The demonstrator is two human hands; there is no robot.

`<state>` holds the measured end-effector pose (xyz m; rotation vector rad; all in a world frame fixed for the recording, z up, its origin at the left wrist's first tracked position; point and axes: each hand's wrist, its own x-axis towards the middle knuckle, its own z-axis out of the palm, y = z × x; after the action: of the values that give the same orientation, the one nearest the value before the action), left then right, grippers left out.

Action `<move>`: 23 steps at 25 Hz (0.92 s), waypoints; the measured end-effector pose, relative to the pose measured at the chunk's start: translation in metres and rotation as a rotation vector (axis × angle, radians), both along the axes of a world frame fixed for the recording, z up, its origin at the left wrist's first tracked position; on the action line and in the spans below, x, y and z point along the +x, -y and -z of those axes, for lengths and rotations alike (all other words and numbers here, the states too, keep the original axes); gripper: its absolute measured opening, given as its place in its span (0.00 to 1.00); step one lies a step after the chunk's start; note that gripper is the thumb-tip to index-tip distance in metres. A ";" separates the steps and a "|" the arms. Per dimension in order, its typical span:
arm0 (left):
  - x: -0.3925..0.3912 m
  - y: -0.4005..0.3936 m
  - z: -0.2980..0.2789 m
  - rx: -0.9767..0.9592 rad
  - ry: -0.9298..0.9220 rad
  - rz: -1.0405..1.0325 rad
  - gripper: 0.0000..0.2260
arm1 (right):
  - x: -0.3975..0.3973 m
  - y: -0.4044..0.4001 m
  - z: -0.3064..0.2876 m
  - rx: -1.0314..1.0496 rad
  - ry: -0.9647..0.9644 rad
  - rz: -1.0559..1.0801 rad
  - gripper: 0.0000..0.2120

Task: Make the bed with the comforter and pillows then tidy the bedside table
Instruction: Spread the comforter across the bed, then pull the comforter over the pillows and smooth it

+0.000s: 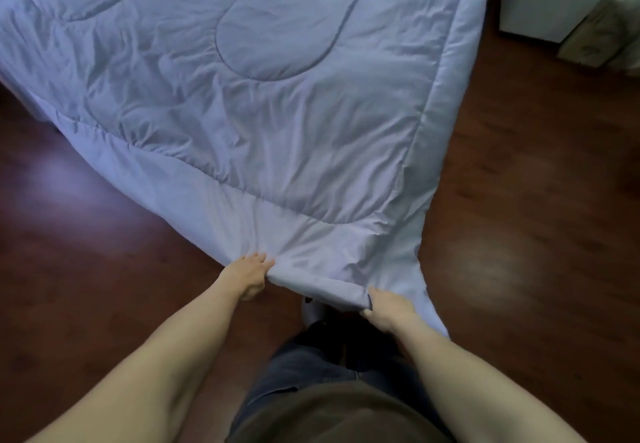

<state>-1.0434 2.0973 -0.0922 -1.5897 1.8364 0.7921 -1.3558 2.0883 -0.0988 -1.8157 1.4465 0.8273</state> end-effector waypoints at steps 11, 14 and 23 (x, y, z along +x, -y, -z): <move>-0.047 0.055 -0.019 -0.110 -0.080 -0.073 0.30 | -0.025 0.062 -0.019 -0.196 0.045 0.013 0.37; -0.065 0.087 -0.032 -0.168 -0.096 -0.051 0.30 | -0.034 0.091 -0.035 -0.264 0.048 0.036 0.37; -0.146 0.198 -0.082 -0.292 -0.091 0.050 0.30 | -0.101 0.209 -0.093 -0.491 0.063 0.109 0.36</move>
<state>-1.1891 1.8990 -0.0104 -1.7000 2.1278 0.6031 -1.4573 1.8792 -0.0053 -2.0639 1.8014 0.3727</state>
